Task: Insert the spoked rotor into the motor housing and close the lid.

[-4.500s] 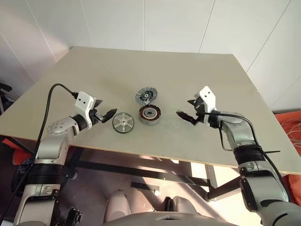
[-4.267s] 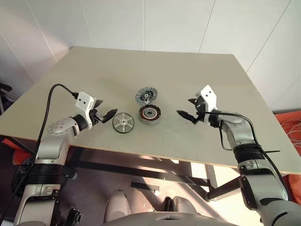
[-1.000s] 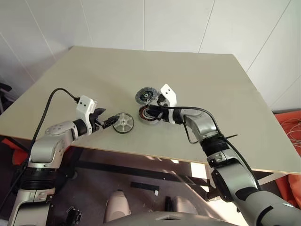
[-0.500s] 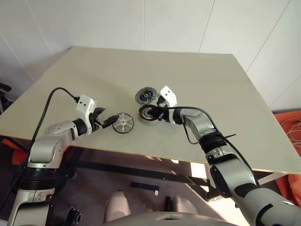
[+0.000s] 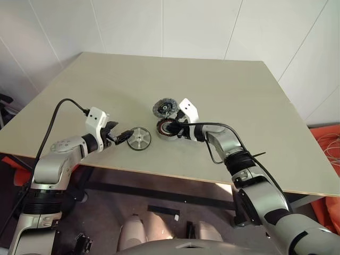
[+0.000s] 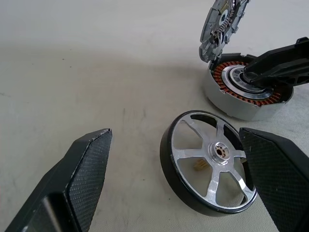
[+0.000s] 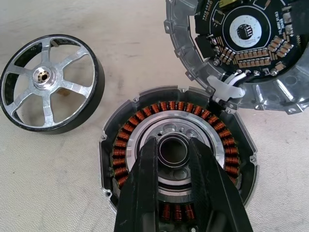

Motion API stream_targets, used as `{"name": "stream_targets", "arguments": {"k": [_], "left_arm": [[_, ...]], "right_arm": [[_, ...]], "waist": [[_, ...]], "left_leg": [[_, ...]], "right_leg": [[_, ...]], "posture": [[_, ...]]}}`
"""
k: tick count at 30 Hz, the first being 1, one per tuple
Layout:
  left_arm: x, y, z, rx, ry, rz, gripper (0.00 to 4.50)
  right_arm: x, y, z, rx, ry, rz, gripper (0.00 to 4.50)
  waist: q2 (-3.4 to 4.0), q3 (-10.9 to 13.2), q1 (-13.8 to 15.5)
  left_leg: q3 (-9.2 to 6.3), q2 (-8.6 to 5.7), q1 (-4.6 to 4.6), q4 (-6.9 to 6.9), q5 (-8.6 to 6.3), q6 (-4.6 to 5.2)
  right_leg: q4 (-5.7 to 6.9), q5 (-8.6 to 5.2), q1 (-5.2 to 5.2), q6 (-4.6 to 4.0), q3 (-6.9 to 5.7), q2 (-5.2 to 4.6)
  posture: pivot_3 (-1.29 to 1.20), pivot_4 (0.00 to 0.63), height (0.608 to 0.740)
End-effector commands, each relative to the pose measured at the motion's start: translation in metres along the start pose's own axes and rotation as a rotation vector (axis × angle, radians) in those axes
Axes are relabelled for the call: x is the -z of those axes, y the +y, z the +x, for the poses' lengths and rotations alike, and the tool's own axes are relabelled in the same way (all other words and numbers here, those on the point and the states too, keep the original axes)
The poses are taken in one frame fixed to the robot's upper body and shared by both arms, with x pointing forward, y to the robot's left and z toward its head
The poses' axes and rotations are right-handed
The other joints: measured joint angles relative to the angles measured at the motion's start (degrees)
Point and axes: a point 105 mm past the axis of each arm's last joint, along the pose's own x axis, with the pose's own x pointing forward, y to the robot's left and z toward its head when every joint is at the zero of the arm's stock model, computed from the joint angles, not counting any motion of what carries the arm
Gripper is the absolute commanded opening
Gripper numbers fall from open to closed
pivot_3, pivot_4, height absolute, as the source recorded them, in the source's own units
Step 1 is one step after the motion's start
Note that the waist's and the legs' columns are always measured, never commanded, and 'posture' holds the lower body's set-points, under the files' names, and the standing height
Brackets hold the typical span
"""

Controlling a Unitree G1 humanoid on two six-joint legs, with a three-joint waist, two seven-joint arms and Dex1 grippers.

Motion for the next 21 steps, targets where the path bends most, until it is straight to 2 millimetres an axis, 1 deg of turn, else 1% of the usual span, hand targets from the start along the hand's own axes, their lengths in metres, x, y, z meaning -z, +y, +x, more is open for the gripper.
{"name": "stream_targets", "arguments": {"k": [1, 13, 19, 20, 21], "left_arm": [[-0.0127, 0.0034, -0.004, -0.018, -0.038, 0.037, 4.5], [-0.0129, 0.006, -0.0044, -0.035, -0.034, 0.063, 4.5], [-0.013, 0.0071, -0.0042, -0.04, -0.035, 0.07, 4.5], [-0.013, 0.0073, -0.0042, -0.042, -0.035, 0.072, 4.5], [-0.0129, 0.0075, -0.0042, -0.042, -0.035, 0.073, 4.5]], "right_arm": [[-0.0128, 0.0004, 0.001, -0.001, -0.032, -0.031, 0.74], [-0.0088, -0.0052, 0.0021, 0.02, -0.018, -0.029, 0.74], [-0.0087, -0.0025, 0.0011, -0.005, -0.023, -0.03, 0.74], [-0.009, -0.0018, 0.0005, -0.011, -0.025, -0.034, 1.36], [-0.0097, -0.0018, 0.0, -0.01, -0.029, -0.041, 1.61]], "waist": [[0.0, 0.0, 0.0], [0.0, 0.0, 0.0], [0.0, 0.0, 0.02], [0.0, 0.0, 0.02], [0.0, 0.0, 0.01]], "left_leg": [[0.0, 0.0, 0.0, 0.0, 0.0, 0.0], [0.0, 0.0, 0.03, 0.01, 0.0, 0.0], [0.0, 0.0, 0.04, 0.01, 0.0, 0.0], [0.0, 0.0, 0.04, 0.01, 0.0, 0.0], [0.0, 0.0, 0.04, 0.01, 0.0, 0.0]], "right_leg": [[0.0, 0.0, 0.0, 0.0, 0.0, 0.0], [0.02, 0.0, 0.03, 0.0, 0.0, 0.0], [0.03, 0.0, 0.04, 0.0, 0.0, 0.0], [0.03, 0.0, 0.04, 0.0, 0.0, 0.0], [0.02, 0.0, 0.04, 0.0, 0.0, 0.0]], "posture": [[0.0, 0.0, 0.74], [0.0, 0.0, 0.74], [0.0, 0.0, 0.74], [0.0, 0.0, 0.74], [0.0, 0.0, 0.74]]}}
